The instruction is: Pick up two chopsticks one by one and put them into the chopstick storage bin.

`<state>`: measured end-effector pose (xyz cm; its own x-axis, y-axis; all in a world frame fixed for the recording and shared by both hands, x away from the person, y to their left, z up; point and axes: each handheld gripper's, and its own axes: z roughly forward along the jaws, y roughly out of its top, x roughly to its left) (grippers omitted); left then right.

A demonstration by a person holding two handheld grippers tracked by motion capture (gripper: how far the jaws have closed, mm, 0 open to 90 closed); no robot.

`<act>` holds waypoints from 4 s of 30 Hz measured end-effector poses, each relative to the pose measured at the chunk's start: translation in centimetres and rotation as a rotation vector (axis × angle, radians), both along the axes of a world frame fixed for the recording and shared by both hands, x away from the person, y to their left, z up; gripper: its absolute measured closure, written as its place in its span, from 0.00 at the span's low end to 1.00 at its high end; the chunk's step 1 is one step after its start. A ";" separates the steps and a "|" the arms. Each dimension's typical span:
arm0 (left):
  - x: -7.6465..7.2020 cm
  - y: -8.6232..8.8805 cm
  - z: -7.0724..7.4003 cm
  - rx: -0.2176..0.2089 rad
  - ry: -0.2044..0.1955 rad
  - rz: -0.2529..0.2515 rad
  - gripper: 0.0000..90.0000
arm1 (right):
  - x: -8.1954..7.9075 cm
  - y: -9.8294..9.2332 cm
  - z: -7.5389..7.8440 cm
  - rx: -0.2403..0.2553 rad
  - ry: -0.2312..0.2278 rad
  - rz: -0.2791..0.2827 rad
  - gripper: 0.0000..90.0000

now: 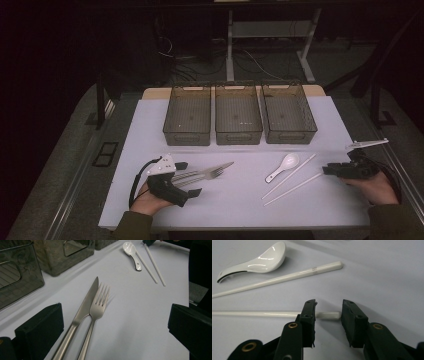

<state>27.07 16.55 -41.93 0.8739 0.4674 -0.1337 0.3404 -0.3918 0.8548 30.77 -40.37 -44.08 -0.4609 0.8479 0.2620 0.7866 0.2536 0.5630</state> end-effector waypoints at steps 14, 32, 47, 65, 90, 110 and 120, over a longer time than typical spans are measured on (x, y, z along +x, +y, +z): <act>-0.1 0.0 0.0 -0.004 0.004 0.003 0.00 | -1.6 1.1 0.1 -0.009 0.010 0.078 0.70; 0.0 -0.2 -0.1 -0.004 0.008 0.003 0.00 | 1.5 2.2 1.9 -0.024 -0.091 0.026 0.70; 0.0 -0.2 -0.2 -0.003 0.015 -0.002 0.00 | 5.7 2.4 -0.2 0.012 -0.024 -0.011 0.71; 0.0 -0.2 -0.2 -0.004 0.012 -0.004 0.00 | 3.8 2.7 0.0 0.001 -0.004 0.054 0.71; -0.1 -0.3 -0.1 -0.003 0.012 -0.006 0.00 | -1.5 5.5 2.3 0.032 -0.118 0.254 0.65; -0.1 -0.5 -0.2 0.000 0.011 -0.017 0.00 | -3.0 20.1 0.6 -0.038 -0.179 0.795 0.73; -0.1 -0.5 -0.2 0.001 0.011 -0.018 0.00 | -3.0 22.1 -0.2 -0.049 -0.179 0.866 0.83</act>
